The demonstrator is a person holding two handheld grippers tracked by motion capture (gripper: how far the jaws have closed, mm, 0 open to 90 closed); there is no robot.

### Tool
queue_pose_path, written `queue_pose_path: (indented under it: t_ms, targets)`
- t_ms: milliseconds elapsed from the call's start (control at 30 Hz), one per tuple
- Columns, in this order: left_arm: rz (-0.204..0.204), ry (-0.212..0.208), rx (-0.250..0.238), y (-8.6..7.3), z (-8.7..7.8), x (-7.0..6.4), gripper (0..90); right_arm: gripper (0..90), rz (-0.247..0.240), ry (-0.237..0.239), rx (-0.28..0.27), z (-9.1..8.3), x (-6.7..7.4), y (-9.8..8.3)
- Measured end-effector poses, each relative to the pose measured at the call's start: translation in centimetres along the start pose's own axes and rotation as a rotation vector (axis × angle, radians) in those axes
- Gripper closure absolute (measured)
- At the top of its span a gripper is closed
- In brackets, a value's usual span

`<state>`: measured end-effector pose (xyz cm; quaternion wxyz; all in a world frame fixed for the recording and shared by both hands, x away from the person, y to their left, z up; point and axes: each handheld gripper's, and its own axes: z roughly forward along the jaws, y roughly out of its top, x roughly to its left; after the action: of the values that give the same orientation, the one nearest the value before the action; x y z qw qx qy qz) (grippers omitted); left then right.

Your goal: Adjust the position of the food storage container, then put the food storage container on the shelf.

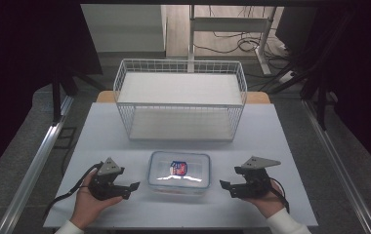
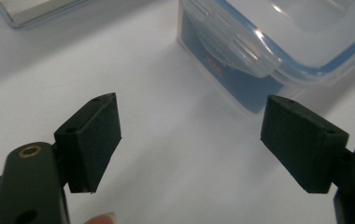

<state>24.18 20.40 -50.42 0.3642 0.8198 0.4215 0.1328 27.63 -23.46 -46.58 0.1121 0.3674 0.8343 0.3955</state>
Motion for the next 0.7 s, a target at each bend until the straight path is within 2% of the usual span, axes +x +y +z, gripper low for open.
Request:
queue_pose_path:
  t_ms: [100, 167, 233, 400, 500, 700]
  targets:
    - [-0.001, 0.002, -0.008, 0.0, -0.2, 0.0, 19.9, 21.8, 0.024, 0.004, -0.011, 0.1, 0.0, 0.3]
    - [-0.026, -0.006, -0.024, 0.1, -0.2, 0.0, 19.9, 21.1, 0.021, 0.004, -0.02, -0.1, 0.1, 0.3]
    - [-0.032, -0.008, -0.031, 0.2, -0.3, 0.0, 19.9, 19.8, 0.02, -0.003, -0.021, -0.2, 0.1, 0.1]
    - [-0.074, -0.021, -0.061, 0.3, -0.8, 0.1, 18.4, 19.2, 0.018, 0.003, -0.027, 0.0, -0.2, -0.2]
    - [-0.114, -0.065, -0.077, 0.6, -0.8, 0.4, 17.5, 19.1, 0.023, 0.015, -0.035, 0.2, -0.3, 0.1]
    - [-0.196, -0.165, -0.102, 1.2, -1.0, 0.6, 17.5, 17.9, 0.064, 0.057, -0.045, 0.6, -0.5, 0.6]
